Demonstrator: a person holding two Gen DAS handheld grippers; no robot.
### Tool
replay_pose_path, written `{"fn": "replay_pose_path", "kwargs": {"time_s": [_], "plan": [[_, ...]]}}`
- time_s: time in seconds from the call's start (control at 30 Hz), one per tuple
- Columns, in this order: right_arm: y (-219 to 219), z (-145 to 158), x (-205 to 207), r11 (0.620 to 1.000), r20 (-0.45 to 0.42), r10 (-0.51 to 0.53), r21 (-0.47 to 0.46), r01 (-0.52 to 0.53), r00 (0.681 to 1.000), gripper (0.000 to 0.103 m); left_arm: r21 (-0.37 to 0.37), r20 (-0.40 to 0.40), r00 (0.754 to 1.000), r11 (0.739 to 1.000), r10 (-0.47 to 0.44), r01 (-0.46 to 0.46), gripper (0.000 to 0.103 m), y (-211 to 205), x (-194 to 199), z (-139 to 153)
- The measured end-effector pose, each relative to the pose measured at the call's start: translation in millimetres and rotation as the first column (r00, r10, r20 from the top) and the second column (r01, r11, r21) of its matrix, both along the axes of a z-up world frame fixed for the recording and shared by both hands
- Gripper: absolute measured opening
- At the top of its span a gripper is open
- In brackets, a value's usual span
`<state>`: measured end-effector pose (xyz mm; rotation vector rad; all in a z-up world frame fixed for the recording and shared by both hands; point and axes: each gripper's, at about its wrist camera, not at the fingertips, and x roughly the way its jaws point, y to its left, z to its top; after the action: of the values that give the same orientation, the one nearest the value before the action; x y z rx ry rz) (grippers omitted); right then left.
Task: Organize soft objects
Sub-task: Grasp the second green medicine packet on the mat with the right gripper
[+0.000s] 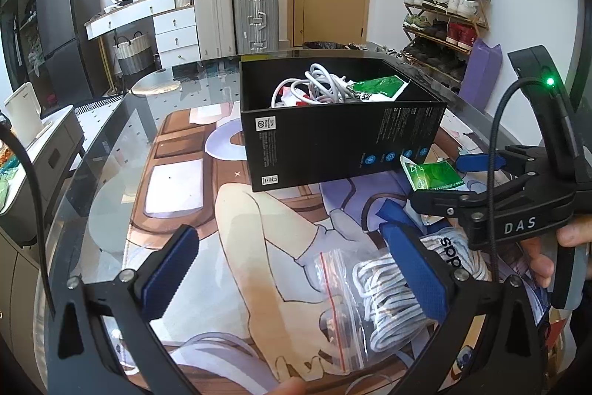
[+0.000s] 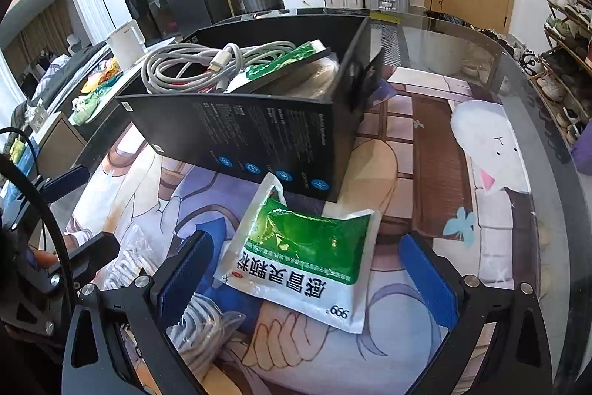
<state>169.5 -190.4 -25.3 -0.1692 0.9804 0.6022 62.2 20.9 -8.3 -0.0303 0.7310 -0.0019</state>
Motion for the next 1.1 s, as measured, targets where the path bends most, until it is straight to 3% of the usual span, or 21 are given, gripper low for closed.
{"fn": "replay_pose_path", "kwargs": {"time_s": [0.27,0.37,0.57,0.77,0.87,1.1], "plan": [[19,-5,-3,0.994,0.048,0.006,-0.111,-0.001,0.999,0.102,-0.025,-0.012,1.000,1.000,0.002,-0.003,0.103,4,1,-1],[20,-6,-4,0.994,0.051,0.009,-0.107,-0.003,0.999,0.101,-0.029,-0.016,1.000,1.000,0.002,-0.002,0.103,5,2,-1],[12,-4,-9,0.996,0.067,0.015,-0.093,-0.009,0.998,0.081,-0.027,-0.017,1.000,1.000,-0.005,0.004,0.103,5,2,-1],[3,-3,-15,0.997,0.085,0.020,-0.076,-0.013,0.996,0.072,-0.027,-0.019,1.000,1.000,-0.005,0.004,0.103,5,1,-2],[0,-3,-16,0.997,0.091,0.018,-0.070,-0.012,0.996,0.059,-0.025,-0.019,1.000,1.000,-0.007,0.007,0.103,5,1,-3],[-13,-3,-27,0.999,0.108,0.019,-0.044,-0.014,0.994,0.053,-0.019,-0.020,1.000,1.000,-0.012,0.011,0.103,4,1,-3]]}}
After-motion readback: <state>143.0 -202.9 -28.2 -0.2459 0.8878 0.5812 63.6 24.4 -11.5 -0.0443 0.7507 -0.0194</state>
